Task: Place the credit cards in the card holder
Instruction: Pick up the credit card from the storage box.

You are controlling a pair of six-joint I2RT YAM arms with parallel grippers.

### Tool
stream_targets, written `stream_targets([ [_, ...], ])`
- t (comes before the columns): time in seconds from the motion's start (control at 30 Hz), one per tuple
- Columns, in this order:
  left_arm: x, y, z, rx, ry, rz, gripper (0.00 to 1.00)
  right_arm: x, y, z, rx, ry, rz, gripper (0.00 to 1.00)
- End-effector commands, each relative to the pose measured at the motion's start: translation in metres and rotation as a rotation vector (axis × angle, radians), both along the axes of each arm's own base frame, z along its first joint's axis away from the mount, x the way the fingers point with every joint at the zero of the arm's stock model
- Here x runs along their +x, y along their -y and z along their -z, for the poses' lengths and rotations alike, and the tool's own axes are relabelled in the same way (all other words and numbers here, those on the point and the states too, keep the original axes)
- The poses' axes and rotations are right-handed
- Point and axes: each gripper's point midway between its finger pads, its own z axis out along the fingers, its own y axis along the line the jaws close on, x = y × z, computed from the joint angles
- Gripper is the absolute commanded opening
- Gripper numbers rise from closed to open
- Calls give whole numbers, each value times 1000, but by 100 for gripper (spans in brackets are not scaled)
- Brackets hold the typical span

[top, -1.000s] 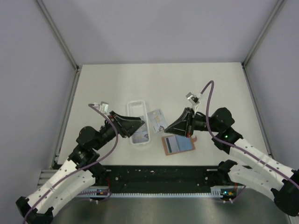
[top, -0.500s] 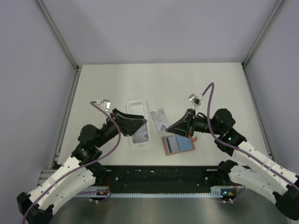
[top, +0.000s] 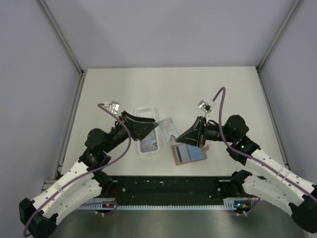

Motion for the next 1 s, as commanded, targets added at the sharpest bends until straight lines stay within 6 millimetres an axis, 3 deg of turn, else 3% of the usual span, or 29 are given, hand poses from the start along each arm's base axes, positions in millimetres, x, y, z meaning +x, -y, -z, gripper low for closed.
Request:
stream_targets([
  [0.0, -10, -4, -44, -75, 117, 15, 56, -2, -1, -17, 37, 48, -22, 0],
  [0.4, -7, 5, -40, -73, 100, 53, 48, -6, -1, -19, 49, 41, -50, 0],
  [0.7, -9, 6, -41, -79, 101, 66, 22, -5, -2, -17, 47, 38, -46, 0],
  [0.83, -10, 6, -40, -81, 99, 67, 3, -3, -1, -17, 47, 38, -36, 0],
  [0.97, -9, 5, -39, -82, 97, 59, 0, -4, -1, -18, 49, 40, -32, 0],
])
